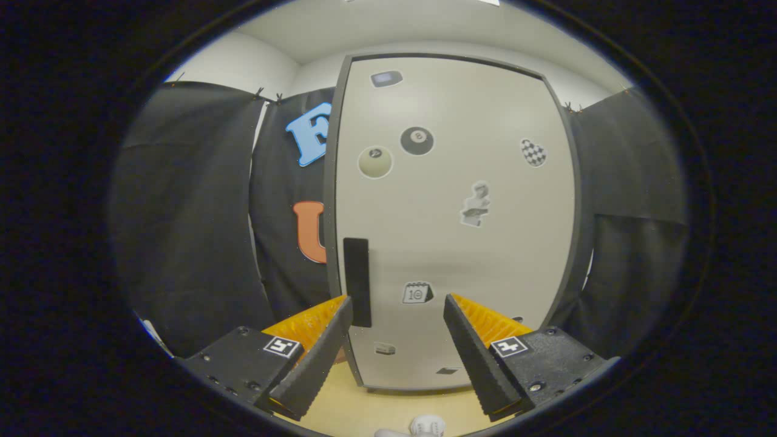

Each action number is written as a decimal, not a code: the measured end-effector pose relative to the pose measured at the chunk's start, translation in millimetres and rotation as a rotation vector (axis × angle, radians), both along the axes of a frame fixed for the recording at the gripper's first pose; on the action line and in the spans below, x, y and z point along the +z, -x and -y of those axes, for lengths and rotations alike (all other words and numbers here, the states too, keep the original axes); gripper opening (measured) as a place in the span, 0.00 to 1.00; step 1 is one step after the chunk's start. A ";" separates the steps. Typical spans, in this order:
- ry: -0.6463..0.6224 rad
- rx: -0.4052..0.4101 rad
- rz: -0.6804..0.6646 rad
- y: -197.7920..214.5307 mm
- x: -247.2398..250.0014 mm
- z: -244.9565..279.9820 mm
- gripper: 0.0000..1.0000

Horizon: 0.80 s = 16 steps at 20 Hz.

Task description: Open the shoe cabinet door, grab the shoes and put them into the shoe cabinet, then close the shoe cabinet door.

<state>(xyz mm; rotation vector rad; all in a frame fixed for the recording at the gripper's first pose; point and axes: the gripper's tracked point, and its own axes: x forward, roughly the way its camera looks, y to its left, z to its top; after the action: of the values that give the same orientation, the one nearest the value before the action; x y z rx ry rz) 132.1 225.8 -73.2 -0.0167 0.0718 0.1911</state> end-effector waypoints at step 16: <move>0.024 -0.061 -0.019 -83.2 -14.6 -57.2 0.71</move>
<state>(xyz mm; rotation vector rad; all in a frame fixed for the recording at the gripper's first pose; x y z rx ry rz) 215.3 282.9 -87.8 -0.0364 0.0936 0.1295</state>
